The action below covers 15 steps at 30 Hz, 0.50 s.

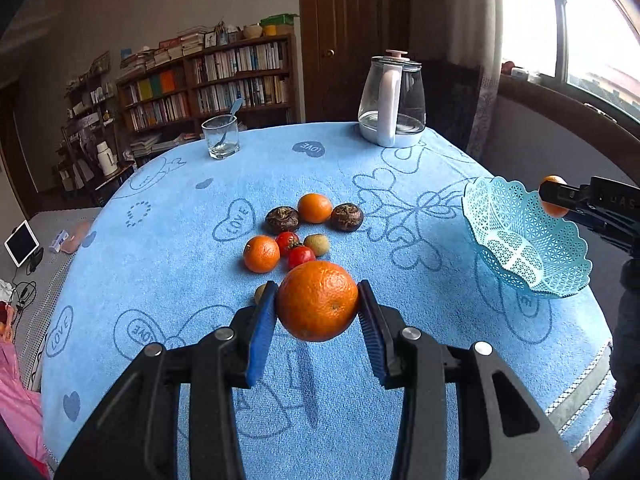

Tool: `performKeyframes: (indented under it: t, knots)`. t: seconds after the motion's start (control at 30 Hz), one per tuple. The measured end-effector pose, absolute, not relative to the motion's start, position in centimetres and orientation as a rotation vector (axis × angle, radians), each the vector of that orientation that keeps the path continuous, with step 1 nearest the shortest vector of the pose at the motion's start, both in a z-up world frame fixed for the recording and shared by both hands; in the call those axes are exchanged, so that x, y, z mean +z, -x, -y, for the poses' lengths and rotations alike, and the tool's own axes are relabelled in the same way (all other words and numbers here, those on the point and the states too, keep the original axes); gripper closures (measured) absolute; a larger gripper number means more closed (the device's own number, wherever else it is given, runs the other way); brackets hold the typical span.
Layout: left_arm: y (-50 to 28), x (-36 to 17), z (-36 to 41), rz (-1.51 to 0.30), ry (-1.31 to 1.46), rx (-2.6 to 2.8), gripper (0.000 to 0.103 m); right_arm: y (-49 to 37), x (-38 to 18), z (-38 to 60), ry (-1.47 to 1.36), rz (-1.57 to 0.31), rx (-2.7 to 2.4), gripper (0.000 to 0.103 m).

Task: Organize fruits
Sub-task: 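Carry the orange into the blue basket and open the right gripper while the left holds its orange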

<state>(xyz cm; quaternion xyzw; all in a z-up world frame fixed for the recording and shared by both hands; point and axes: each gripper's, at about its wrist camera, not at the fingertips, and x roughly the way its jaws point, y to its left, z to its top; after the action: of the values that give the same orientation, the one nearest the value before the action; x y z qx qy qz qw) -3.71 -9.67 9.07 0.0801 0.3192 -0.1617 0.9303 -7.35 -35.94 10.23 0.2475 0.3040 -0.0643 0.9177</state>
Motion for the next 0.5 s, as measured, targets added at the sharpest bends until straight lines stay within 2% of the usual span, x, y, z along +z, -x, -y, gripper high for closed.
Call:
performKeyframes:
  t: [0.5]
  knots:
    - [5.6,10.4,14.0,-0.644,-0.221,-0.399,0.063,5.1,4.2,40.1,-0.591,-0.812,-0.249,0.061]
